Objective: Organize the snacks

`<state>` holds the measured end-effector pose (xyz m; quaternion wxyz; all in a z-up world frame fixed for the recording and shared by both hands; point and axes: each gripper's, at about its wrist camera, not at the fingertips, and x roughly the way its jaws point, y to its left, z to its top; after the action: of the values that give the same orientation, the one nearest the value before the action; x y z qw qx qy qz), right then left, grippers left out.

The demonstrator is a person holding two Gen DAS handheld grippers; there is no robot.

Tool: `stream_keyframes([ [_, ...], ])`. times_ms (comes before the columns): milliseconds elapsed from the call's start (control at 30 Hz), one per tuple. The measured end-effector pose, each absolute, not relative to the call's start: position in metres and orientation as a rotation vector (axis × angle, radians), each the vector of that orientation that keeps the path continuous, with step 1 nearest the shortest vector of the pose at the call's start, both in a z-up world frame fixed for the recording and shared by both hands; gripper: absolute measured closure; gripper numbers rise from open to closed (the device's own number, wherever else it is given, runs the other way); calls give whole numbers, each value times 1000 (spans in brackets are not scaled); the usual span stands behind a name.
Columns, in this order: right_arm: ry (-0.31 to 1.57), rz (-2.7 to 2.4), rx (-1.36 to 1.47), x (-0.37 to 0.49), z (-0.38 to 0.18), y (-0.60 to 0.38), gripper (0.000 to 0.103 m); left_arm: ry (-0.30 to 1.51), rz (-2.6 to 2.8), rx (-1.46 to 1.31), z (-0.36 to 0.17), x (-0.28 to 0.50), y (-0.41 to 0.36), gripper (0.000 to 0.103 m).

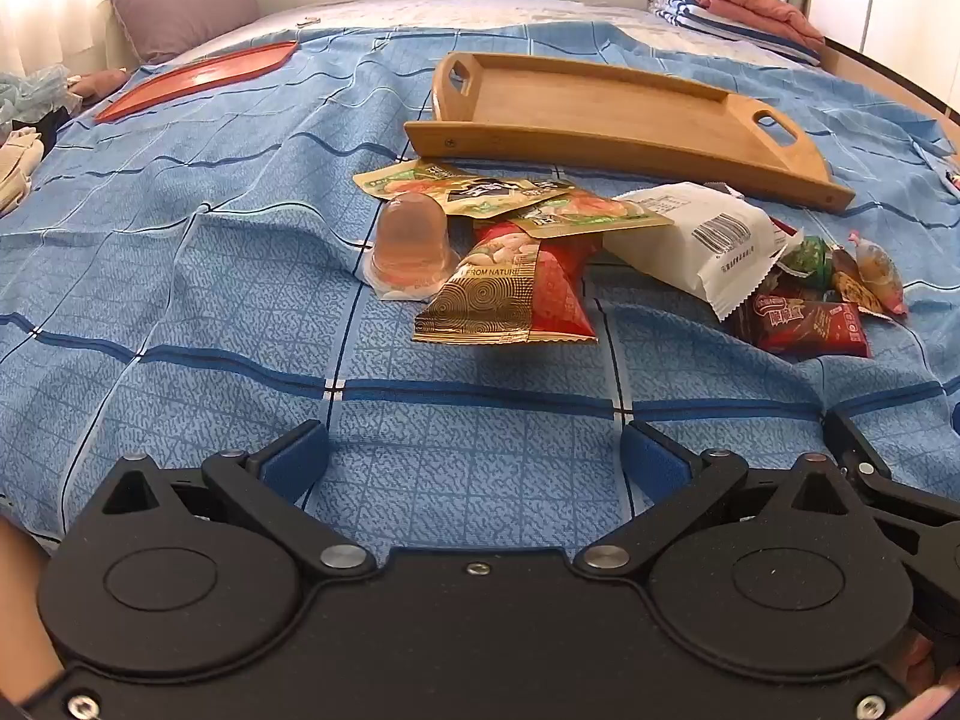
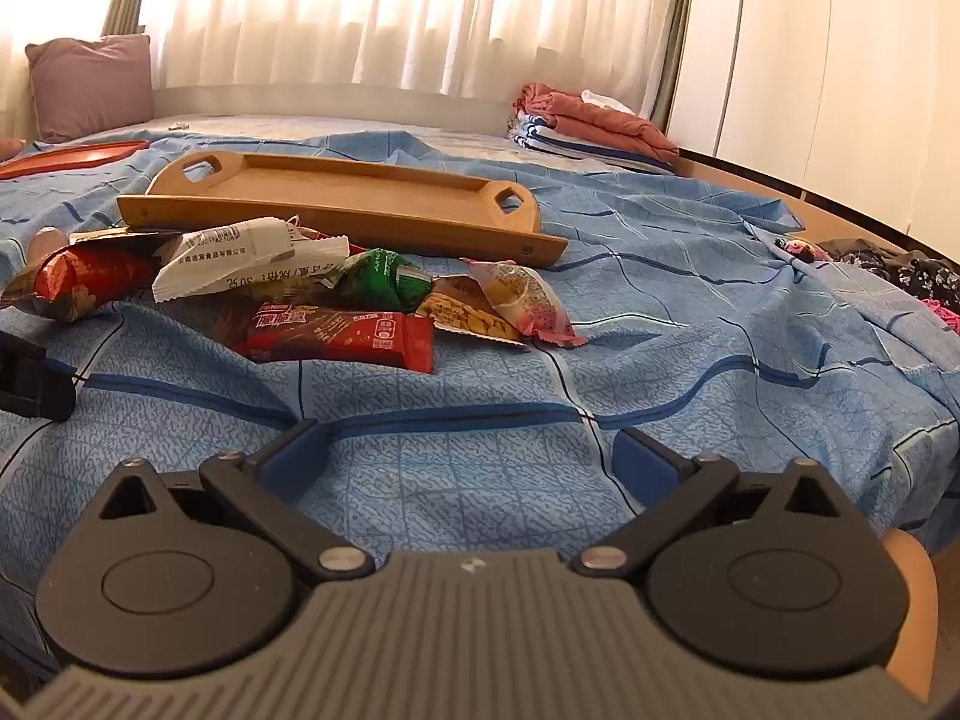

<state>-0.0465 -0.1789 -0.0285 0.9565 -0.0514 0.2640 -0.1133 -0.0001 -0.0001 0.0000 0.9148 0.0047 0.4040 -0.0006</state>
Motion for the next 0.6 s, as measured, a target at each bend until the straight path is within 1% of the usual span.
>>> stream_keyframes([
  [600,546,-214,-97,-40,-32,-180,0,829,-1,12,0,0,0,0],
])
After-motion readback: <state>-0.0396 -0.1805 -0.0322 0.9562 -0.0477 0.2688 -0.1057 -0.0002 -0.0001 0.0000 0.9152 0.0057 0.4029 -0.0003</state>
